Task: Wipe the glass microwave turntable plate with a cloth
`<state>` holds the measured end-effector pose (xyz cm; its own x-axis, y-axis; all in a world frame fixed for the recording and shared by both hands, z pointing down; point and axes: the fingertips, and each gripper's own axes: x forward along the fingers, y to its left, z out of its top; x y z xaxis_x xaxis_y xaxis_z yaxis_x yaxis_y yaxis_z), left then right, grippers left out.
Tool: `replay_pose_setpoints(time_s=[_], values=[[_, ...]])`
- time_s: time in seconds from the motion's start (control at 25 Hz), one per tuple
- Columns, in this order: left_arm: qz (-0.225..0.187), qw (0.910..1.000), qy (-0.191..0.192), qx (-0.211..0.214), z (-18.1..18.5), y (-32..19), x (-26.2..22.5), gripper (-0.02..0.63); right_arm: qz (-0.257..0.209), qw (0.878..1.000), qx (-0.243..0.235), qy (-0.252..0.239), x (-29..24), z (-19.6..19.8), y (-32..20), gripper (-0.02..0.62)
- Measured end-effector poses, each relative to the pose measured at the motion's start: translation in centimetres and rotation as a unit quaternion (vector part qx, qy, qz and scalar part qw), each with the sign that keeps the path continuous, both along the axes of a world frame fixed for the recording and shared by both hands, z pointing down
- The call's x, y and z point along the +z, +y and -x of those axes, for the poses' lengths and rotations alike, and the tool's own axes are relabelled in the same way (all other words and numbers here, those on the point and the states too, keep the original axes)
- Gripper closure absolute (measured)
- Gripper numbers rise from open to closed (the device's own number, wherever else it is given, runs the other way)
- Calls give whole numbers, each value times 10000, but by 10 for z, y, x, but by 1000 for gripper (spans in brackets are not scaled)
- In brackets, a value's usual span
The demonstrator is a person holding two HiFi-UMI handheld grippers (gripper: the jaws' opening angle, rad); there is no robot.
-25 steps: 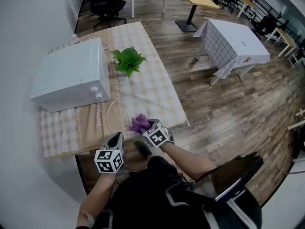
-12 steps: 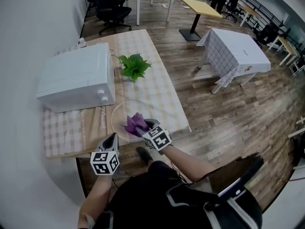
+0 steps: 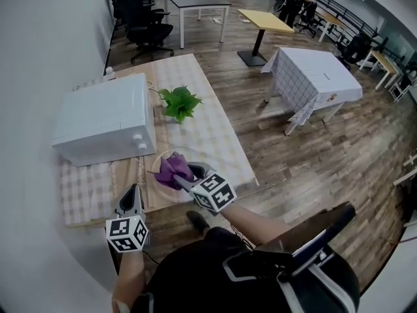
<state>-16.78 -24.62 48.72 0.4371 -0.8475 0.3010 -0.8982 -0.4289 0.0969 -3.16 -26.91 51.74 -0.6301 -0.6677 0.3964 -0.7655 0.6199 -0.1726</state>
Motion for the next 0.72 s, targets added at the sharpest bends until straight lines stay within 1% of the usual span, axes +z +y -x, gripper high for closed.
replay_pose_setpoints(time_s=[0.08, 0.12, 0.4, 0.56, 0.72], values=[[-234, 9994, -243, -97, 5, 1, -12, 603, -123, 9999, 76, -65, -14, -2, -2, 434], [-305, 9991, -266, -131, 7, 3, -18, 603, -179, 9997, 106, -93, -20, -2, -2, 434], [-619, 9979, 55, -162, 8, 10, -50, 603, -632, 9975, 208, -235, -54, -3, -1, 436], [-724, 9971, 156, -191, 7, 9, -61, 603, -730, 9966, 220, -304, -65, -3, -2, 442], [-799, 9964, 167, -214, 9, 10, -67, 603, -812, 9959, 229, -312, -72, -3, -1, 443]])
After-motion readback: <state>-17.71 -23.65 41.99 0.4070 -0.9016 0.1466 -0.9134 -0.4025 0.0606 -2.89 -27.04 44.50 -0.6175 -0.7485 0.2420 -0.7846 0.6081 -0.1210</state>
